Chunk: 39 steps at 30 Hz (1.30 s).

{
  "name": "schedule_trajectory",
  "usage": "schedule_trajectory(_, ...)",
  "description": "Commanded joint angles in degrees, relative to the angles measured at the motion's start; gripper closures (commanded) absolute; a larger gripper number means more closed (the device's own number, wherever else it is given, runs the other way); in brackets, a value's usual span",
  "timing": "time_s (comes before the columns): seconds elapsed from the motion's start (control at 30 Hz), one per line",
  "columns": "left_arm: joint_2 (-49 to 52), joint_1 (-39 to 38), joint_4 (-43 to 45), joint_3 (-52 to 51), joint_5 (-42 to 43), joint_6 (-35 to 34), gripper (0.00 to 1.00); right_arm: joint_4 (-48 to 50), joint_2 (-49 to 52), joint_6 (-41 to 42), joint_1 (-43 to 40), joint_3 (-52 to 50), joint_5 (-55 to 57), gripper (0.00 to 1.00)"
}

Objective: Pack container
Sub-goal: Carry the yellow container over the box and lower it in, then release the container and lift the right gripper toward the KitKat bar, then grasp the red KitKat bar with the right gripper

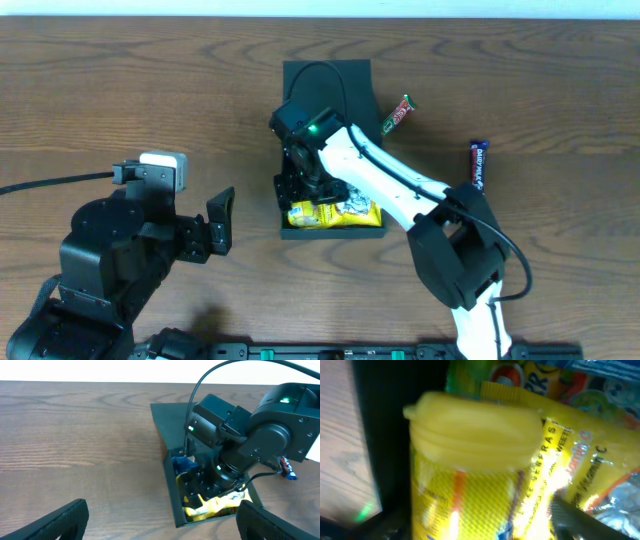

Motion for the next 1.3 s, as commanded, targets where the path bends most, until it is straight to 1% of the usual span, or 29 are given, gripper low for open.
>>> schedule_trajectory(0.0, -0.13, 0.24, -0.17, 1.31, 0.02, -0.9, 0.05, 0.46, -4.37, -2.4, -0.02, -0.2, -2.19, 0.01)
schedule_trajectory(0.1, -0.13, 0.24, -0.17, 1.31, 0.02, -0.9, 0.05, 1.16, -7.96, -3.41, -0.02, -0.2, -1.49, 0.02)
schedule_trajectory(0.13, -0.13, 0.24, -0.17, 1.31, 0.02, -0.9, 0.05, 1.22, -9.18, -3.45, -0.02, -0.2, -0.85, 0.05)
schedule_trajectory(0.17, -0.13, 0.24, -0.17, 1.31, 0.02, -0.92, 0.05, 1.27, -10.38, -4.11, -0.02, -0.2, -0.46, 0.1)
schedule_trajectory(0.2, -0.13, 0.24, -0.17, 1.31, 0.02, -0.92, 0.04, 1.31, -11.1, -4.85, -0.02, -0.2, -0.46, 0.21)
schedule_trajectory(0.27, -0.13, 0.24, -0.17, 1.31, 0.04, -1.11, 0.05, 1.31, -11.78, -6.34, -0.02, -0.2, -0.46, 0.51)
schedule_trajectory(0.33, -0.13, 0.24, -0.17, 1.31, 0.26, -1.11, 0.05, 1.27, -11.76, -8.28, -0.02, -0.28, -0.44, 0.84)
schedule_trajectory(0.37, -0.13, 0.24, -0.17, 1.31, 0.33, -1.11, 0.05, 1.29, -11.67, -9.31, -0.02, -0.48, -0.31, 0.94)
schedule_trajectory(0.4, -0.13, 0.22, -0.17, 1.31, 0.46, -1.11, 0.05, 1.31, -11.67, -9.68, -0.04, -0.61, 0.52, 0.98)
schedule_trajectory(0.5, -0.13, 0.22, -0.22, 1.31, 0.96, -1.09, 0.05, 1.42, -11.67, -10.05, -0.85, -0.68, 6.19, 0.99)
schedule_trajectory(0.6, -0.13, 0.22, -0.24, 1.31, 1.55, -1.09, 0.05, 1.46, -11.87, -10.08, -4.11, -0.68, 11.1, 0.99)
schedule_trajectory(0.8, -0.13, 0.22, -0.28, 1.31, 1.53, -1.09, 0.05, 4.44, -11.87, -8.79, -17.07, -0.68, 11.3, 0.98)
schedule_trajectory(0.83, -0.13, 0.22, -0.24, 1.31, 1.51, -1.09, 0.05, 5.42, -11.85, -7.69, -19.08, -0.68, 11.3, 0.94)
schedule_trajectory(0.87, -0.11, 0.22, -0.2, 1.31, 1.49, -1.09, 0.05, 6.6, -11.69, -5.77, -21.35, -0.68, 11.23, 0.93)
schedule_trajectory(0.9, -0.11, 0.24, -0.15, 1.31, 1.49, -1.07, 0.05, 8.09, -11.56, -2.71, -23.91, -0.68, 10.51, 0.9)
schedule_trajectory(0.93, -0.11, 0.24, -0.15, 1.31, 1.49, -1.09, 0.04, 9.38, -11.19, -0.59, -25.51, -0.68, 9.75, 0.91)
schedule_trajectory(1.0, -0.11, 0.24, -0.2, 1.31, 1.51, -1.09, 0.05, 12.04, -10.4, 2.6, -27.56, -0.68, 8.24, 0.99)
schedule_trajectory(1.17, -0.11, 0.24, -0.24, 1.31, 1.51, -1.11, 0.05, 17.2, -5.86, 8.81, -28.85, -0.57, 6.8, 0.99)
schedule_trajectory(1.27, -0.11, 0.24, -0.28, 1.31, 1.51, -1.11, 0.04, 19.69, -1.86, 11.85, -28.85, 0.35, 3.96, 0.99)
